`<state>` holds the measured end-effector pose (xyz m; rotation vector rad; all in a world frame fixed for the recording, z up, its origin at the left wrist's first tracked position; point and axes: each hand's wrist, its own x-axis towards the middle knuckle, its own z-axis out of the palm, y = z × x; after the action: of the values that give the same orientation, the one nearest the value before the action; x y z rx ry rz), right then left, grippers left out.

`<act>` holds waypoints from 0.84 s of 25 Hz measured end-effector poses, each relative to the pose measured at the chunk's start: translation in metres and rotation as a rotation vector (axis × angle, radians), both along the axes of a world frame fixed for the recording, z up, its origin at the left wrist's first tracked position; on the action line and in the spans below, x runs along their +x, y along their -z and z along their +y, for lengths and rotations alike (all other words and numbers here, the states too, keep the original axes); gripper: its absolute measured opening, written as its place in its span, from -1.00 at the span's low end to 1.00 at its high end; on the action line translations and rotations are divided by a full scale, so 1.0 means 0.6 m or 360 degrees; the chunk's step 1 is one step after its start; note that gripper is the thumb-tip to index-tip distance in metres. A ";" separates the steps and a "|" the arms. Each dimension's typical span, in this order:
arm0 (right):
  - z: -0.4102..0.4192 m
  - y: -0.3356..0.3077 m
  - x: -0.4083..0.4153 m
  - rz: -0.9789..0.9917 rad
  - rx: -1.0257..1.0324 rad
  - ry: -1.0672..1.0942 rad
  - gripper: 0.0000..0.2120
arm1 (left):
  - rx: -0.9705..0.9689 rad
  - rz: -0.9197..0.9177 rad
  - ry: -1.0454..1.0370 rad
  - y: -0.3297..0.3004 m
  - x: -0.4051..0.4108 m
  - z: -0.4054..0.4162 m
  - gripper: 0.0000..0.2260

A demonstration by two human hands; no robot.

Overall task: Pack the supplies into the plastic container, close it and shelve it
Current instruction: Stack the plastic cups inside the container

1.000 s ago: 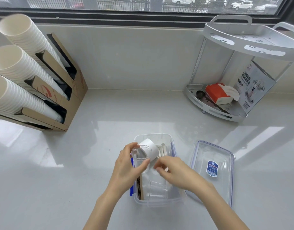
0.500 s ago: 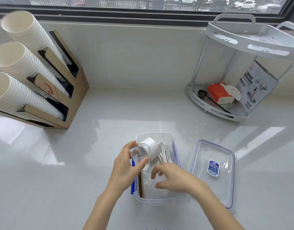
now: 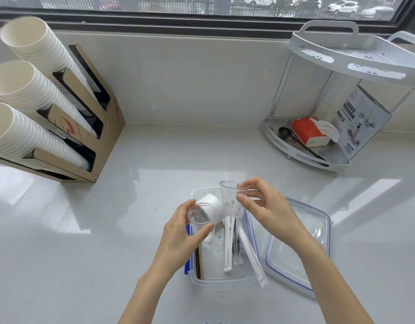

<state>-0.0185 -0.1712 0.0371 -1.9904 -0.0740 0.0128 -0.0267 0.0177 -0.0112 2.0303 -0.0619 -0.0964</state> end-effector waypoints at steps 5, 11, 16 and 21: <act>0.039 0.004 -0.001 -0.0088 0.0090 -0.0075 -0.81 | 0.0034 -0.0063 0.0096 -0.005 -0.004 -0.013 -0.50; 0.045 0.029 -0.011 0.0063 -0.0285 -0.0314 -0.62 | -0.0030 -0.0078 0.0102 -0.011 -0.004 -0.012 -0.56; 0.037 0.031 -0.018 0.0101 -0.0251 -0.0340 -0.65 | -0.0028 -0.0087 0.0079 -0.008 -0.002 -0.012 -0.49; 0.031 0.037 -0.019 0.0109 -0.0215 -0.0283 -0.81 | -0.0077 -0.0091 0.0099 -0.007 -0.001 -0.019 -0.70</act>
<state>-0.0299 -0.1524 0.0151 -2.1105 -0.2104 0.2056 -0.0270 0.0063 -0.0069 1.9832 -0.1621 -0.0756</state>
